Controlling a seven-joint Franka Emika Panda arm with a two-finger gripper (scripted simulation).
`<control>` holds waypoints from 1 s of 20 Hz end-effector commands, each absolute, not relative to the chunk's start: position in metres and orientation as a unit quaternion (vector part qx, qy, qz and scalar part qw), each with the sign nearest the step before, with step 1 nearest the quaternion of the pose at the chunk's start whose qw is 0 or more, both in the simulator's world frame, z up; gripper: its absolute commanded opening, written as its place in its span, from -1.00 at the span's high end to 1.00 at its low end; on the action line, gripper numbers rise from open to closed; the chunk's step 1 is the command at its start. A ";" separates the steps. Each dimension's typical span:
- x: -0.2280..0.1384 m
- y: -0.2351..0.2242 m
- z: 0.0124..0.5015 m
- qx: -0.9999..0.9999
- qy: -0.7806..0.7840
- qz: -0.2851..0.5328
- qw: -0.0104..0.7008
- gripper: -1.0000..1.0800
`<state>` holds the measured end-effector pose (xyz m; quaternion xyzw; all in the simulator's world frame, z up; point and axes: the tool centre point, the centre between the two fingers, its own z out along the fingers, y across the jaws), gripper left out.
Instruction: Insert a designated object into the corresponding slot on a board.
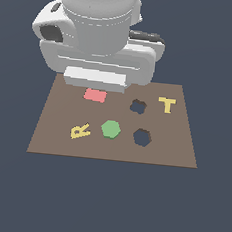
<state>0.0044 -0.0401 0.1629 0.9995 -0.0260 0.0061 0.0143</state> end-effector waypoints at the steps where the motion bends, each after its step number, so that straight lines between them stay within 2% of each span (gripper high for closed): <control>1: 0.004 -0.040 0.163 1.000 -0.026 0.006 0.014 -0.92; 10: 0.013 -0.038 0.147 1.000 0.003 0.005 0.012 -0.92; 20: 0.043 -0.026 0.091 0.995 0.105 0.003 0.004 -0.92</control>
